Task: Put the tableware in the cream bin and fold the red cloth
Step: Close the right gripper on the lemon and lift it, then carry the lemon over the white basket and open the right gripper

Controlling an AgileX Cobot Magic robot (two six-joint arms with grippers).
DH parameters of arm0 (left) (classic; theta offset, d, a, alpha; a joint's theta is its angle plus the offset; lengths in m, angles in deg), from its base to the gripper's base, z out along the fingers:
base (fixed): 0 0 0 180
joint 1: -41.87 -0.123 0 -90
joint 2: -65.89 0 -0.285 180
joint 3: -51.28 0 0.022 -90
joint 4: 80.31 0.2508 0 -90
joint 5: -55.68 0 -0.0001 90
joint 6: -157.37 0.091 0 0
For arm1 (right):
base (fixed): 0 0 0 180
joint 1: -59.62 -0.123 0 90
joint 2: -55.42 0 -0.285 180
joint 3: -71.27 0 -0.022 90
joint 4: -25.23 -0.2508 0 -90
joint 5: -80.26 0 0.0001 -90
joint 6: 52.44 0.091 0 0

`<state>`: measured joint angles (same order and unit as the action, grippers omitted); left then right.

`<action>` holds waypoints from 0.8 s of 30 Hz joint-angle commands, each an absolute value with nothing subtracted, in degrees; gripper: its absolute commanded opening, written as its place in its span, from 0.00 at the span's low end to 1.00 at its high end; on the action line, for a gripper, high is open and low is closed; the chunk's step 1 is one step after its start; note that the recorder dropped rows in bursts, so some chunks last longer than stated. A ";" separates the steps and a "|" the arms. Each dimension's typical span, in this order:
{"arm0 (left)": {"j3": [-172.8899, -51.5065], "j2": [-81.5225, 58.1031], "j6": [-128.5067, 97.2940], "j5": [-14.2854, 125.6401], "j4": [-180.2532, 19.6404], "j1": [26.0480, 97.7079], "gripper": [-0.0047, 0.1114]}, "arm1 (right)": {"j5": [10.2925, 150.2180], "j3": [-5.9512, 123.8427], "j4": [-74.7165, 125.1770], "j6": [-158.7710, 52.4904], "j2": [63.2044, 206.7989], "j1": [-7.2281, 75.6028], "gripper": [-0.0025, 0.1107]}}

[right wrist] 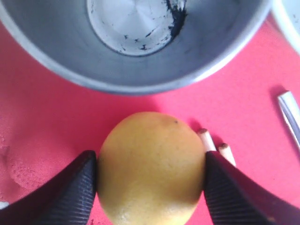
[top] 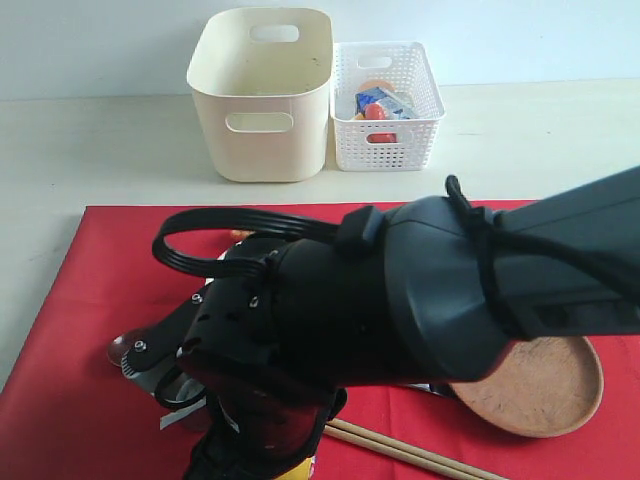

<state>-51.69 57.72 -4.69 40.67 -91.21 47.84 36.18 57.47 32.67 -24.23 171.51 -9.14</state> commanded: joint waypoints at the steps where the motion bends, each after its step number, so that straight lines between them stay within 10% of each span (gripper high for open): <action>1: -51.51 58.10 -4.63 40.79 -91.20 47.81 0.06 | 36.29 57.25 32.77 -23.77 170.81 -9.25 0.02; 13: -51.51 58.10 -4.63 40.79 -91.20 47.81 0.06 | 25.96 57.25 60.28 -15.31 154.72 -8.54 0.02; 24: -51.51 58.10 -4.63 40.79 -91.20 47.81 0.06 | 44.30 57.25 65.65 -10.21 154.04 13.28 0.02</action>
<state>-51.69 57.72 -4.69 40.67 -91.21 47.84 36.79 57.47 64.35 -13.05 154.51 9.17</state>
